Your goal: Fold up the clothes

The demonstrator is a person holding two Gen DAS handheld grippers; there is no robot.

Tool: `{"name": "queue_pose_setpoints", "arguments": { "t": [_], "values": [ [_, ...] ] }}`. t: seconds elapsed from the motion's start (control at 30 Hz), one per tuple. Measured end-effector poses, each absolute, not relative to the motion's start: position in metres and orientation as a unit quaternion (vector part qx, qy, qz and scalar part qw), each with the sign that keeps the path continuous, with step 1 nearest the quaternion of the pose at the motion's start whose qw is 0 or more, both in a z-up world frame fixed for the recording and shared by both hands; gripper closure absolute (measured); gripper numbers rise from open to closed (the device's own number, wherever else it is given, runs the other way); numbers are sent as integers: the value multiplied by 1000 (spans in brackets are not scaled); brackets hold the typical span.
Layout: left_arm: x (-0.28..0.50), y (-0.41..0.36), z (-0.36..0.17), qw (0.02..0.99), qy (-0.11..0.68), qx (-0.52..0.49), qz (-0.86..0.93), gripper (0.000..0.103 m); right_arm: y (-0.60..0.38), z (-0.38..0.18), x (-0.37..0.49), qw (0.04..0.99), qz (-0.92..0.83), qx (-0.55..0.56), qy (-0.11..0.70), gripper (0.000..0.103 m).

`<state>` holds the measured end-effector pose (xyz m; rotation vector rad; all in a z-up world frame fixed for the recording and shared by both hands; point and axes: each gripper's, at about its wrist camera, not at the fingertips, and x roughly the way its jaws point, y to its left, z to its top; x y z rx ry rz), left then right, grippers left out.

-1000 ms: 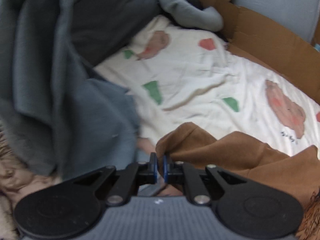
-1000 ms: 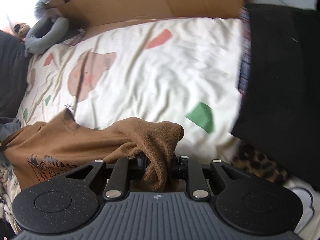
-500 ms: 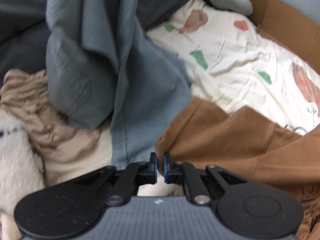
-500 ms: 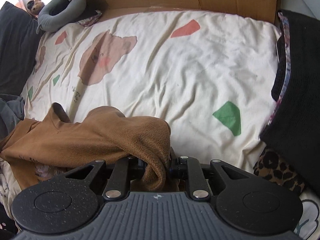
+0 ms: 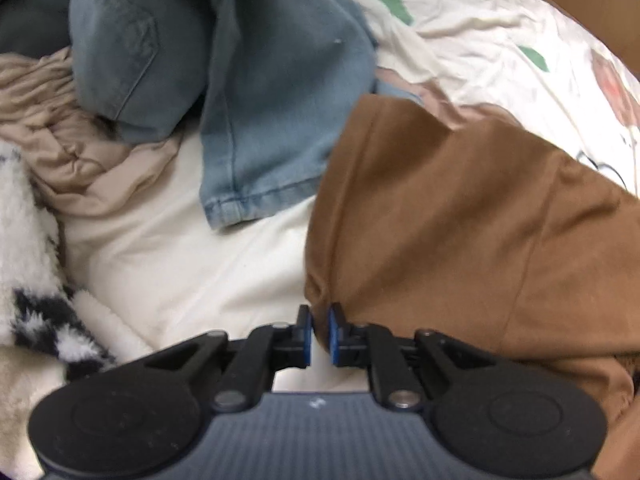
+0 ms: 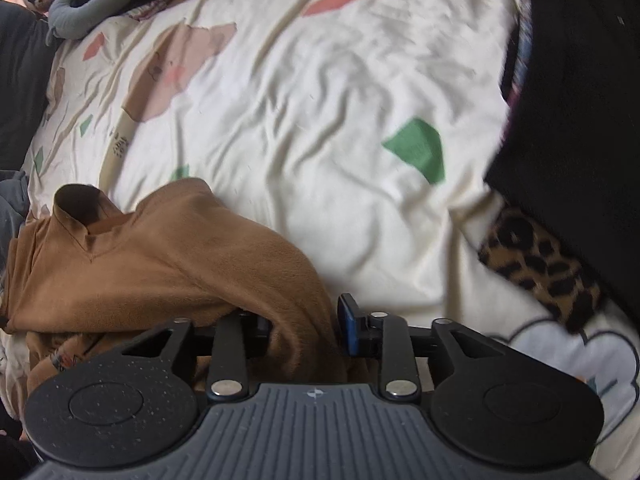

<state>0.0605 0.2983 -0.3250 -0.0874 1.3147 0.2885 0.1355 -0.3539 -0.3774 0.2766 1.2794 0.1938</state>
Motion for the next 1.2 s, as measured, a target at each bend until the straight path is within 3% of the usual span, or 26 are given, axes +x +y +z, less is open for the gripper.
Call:
{"name": "queue_pose_setpoints", "arguments": {
  "t": [0.33,0.6,0.9,1.2],
  "values": [
    [95,278,-276,818,569,11,84,86,-360,-366,120,778,110,136,603,64],
    [156,235,-273,831,549,86,-25,83,-364,-360,119,779,113,139,601,62],
    [213,178,-296,819,537,156,-129,75,-365,-362,117,779,111,140,601,62],
    [237,140,-343,797,542,200,-179,75,-367,-366,113,777,108,144,603,62]
  ]
}}
